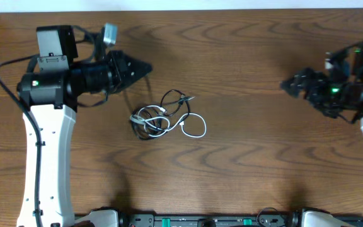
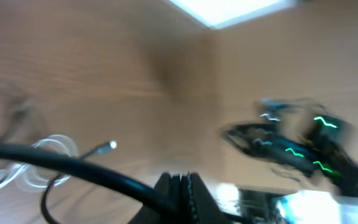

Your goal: Untangle cables

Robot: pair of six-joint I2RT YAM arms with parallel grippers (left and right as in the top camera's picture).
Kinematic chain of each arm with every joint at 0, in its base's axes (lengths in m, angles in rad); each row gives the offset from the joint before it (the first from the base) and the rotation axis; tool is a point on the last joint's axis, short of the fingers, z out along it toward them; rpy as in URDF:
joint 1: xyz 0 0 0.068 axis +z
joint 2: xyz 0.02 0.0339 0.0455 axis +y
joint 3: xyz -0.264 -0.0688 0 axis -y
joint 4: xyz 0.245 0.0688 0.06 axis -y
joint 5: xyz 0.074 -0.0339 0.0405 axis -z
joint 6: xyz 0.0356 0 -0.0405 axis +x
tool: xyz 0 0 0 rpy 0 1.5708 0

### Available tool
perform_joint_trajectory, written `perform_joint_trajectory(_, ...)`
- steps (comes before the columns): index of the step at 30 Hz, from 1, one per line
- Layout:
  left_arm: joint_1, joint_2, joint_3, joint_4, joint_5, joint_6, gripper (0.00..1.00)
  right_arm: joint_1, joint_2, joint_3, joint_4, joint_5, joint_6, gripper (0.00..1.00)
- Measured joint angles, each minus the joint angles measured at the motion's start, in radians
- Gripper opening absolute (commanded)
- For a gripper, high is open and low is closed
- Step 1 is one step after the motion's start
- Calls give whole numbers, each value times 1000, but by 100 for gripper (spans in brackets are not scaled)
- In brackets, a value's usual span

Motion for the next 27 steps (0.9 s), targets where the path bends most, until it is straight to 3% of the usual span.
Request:
perform_joint_trajectory(6,-80,-1,-2,392,196,-254,8,163,0,0,50,0,-15,99)
perform_joint_trajectory(11,-111,-32,-7,732,200,-523,7,247,16,0,61,55,27,99)
perform_joint_trajectory(16,-110,-76,-3,1171,169,-870,7,293,63,0,79,72,49,99)
perform_joint_trajectory(20,-111,-85,21,1425,135,-1118,7,320,108,-2,124,47,60,99)
perform_joint_trajectory(27,-111,-114,50,1468,84,-1368,7,376,169,-5,356,-94,140,99)
